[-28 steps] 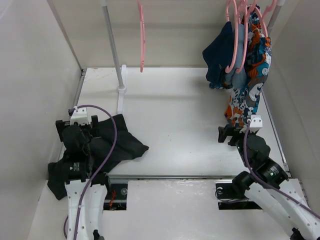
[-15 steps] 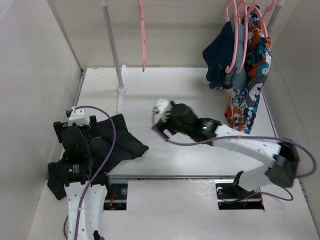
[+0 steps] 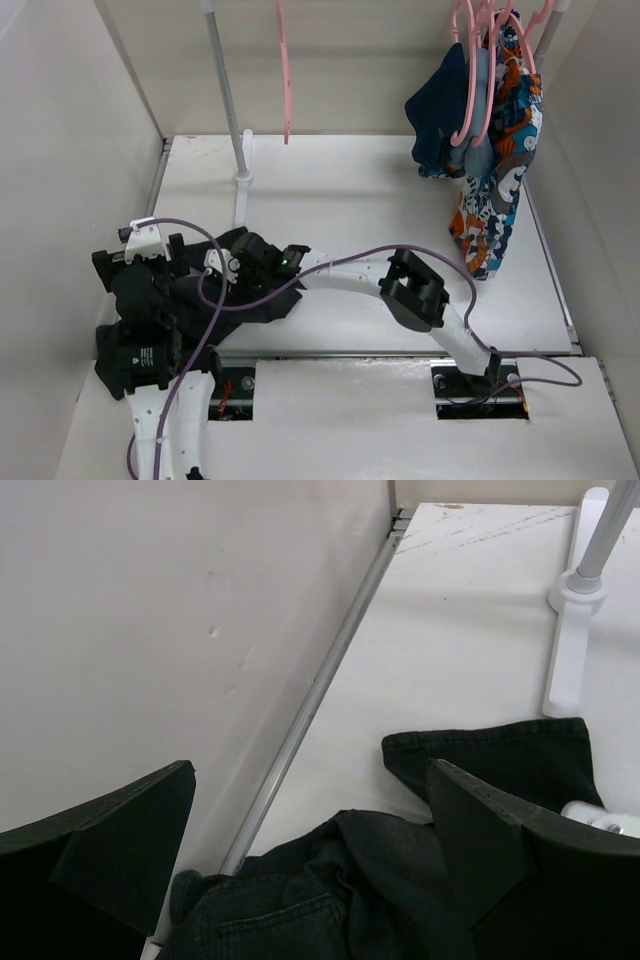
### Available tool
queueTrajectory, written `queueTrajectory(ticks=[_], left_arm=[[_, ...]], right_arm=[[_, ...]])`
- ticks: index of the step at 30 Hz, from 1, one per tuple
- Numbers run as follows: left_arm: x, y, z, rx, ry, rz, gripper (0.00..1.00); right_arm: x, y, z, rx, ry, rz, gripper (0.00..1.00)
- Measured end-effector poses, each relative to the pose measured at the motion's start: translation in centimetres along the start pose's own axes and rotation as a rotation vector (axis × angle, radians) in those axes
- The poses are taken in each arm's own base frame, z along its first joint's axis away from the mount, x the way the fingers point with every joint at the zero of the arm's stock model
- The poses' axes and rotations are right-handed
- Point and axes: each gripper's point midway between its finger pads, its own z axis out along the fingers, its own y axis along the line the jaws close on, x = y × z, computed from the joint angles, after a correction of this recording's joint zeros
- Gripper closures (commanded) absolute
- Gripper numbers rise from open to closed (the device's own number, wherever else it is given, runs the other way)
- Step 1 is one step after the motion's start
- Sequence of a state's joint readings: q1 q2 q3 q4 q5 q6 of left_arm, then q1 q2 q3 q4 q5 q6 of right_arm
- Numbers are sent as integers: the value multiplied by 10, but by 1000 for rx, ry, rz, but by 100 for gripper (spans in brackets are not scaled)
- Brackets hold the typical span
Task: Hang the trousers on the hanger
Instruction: Move the trousers to the center of the board.
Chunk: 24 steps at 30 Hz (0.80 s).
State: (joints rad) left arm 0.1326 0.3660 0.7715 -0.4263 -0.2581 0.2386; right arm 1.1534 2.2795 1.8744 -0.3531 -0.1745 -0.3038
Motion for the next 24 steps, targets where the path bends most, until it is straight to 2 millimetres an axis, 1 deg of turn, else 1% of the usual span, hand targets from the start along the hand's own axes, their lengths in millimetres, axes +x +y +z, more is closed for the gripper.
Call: queueTrajectory(ticks=[2, 4, 5, 7, 8, 9, 10, 12, 13, 14, 15, 16, 17, 18, 19, 20, 21, 22, 23, 24], left_arm=[[-1, 1, -1, -5, -4, 2, 0], [-2, 2, -1, -7, -12, 4, 0], [-3, 2, -1, -7, -16, 3, 0], [-6, 2, -1, -8, -28, 2, 0], [-8, 2, 0, -9, -32, 1, 0], [-9, 2, 0, -8, -37, 0, 0], [-10, 2, 0, -7, -41, 0, 0], [-11, 2, 1, -7, -45, 0, 0], [-11, 2, 1, -6, -46, 2, 0], [-12, 2, 1, -6, -47, 3, 0], [-12, 2, 1, -6, -48, 3, 0], [-12, 2, 1, -4, -49, 4, 0], [-12, 1, 1, -3, -50, 4, 0], [-12, 1, 1, -2, -51, 4, 0], [-12, 1, 1, 1, -50, 6, 0], [-13, 1, 1, 2, -51, 6, 0], [-13, 1, 2, 2, -52, 6, 0], [-13, 0, 2, 6, -51, 7, 0], [-14, 0, 3, 6, -54, 7, 0], [-14, -1, 4, 10, -54, 7, 0]], right_arm=[[13, 6, 3, -7, 38, 12, 100], [16, 6, -2, 18, 39, 17, 100], [19, 5, -9, 38, 43, 27, 100], [30, -2, -33, 91, 48, 74, 100], [39, -7, -52, 122, 50, 121, 100], [47, -18, -72, 155, 45, 174, 100], [54, -34, -96, 198, 20, 244, 100], [76, -85, -158, 338, -54, 429, 100], [92, -116, -192, 432, -97, 524, 100], [111, -143, -229, 536, -141, 613, 91], [135, -165, -267, 653, -165, 695, 70], [161, -182, -302, 771, -175, 767, 20], [184, -191, -332, 877, -174, 828, 12], [202, -196, -353, 954, -151, 869, 5], [215, -197, -364, 1005, -118, 891, 0], [223, -196, -368, 1029, -77, 903, 0], [226, -194, -365, 1031, -34, 897, 0], [227, -190, -357, 1021, 13, 875, 0], [223, -185, -344, 1003, 60, 831, 0], [214, -176, -327, 965, 94, 774, 0]])
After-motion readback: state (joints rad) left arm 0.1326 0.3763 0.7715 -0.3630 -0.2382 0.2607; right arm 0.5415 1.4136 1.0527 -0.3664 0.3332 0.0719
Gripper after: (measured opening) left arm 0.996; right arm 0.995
